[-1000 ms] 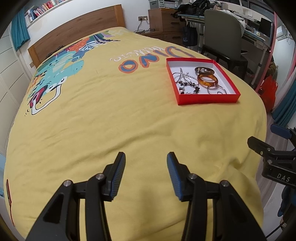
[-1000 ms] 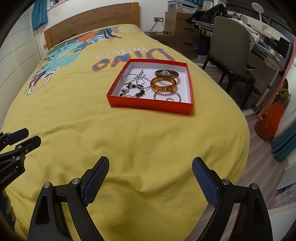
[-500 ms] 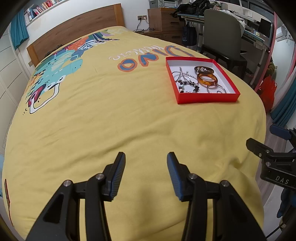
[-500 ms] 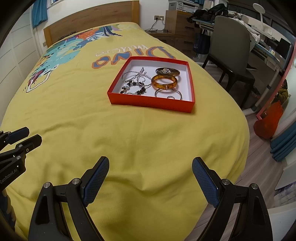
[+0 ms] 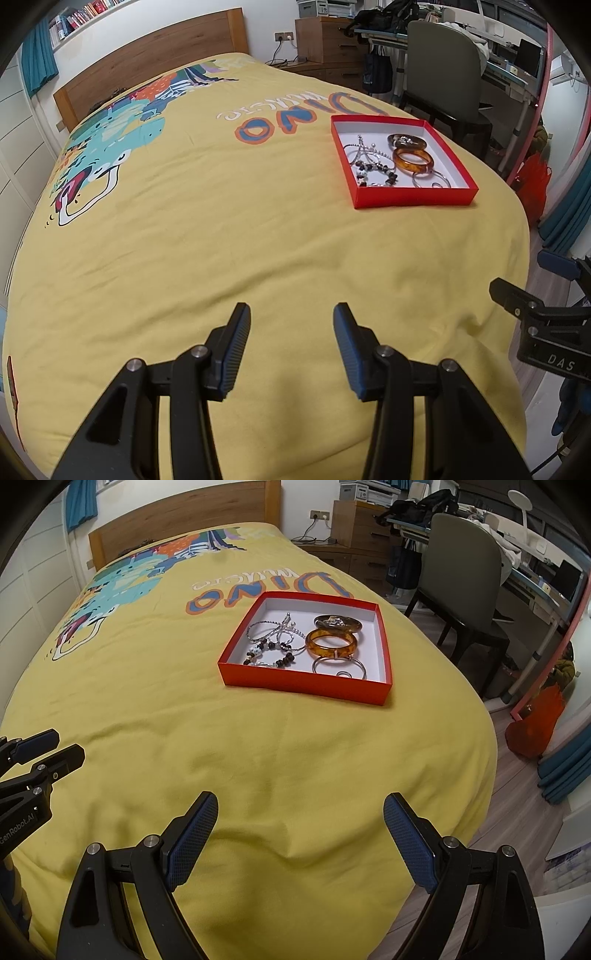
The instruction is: Organize jewelry
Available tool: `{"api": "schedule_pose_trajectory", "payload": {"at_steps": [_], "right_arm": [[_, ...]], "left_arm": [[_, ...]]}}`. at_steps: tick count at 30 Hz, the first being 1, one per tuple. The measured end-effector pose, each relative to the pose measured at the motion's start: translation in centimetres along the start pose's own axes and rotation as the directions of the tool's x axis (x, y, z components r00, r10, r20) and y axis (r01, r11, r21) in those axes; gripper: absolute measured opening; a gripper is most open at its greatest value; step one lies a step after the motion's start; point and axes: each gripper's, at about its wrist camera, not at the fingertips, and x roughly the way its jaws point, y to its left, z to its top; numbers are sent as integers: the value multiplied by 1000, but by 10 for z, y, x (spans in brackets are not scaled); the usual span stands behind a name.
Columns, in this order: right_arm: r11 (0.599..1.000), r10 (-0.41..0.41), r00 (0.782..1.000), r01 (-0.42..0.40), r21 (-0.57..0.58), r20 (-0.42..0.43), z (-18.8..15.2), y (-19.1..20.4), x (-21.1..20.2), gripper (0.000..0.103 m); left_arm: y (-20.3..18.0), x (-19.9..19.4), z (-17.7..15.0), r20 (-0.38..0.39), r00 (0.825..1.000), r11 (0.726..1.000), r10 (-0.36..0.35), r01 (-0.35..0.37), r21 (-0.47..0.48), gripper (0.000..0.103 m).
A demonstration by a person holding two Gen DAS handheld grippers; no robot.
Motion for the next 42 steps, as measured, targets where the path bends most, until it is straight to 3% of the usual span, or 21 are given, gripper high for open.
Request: {"api": "schedule_pose_trajectory", "payload": {"at_steps": [42], "right_arm": [[1000,-10,1000,10,4,6,-1,0,-12,90]], "left_arm": [[1,-9,-4,6,1000,1000,-3,3,7,45]]}}
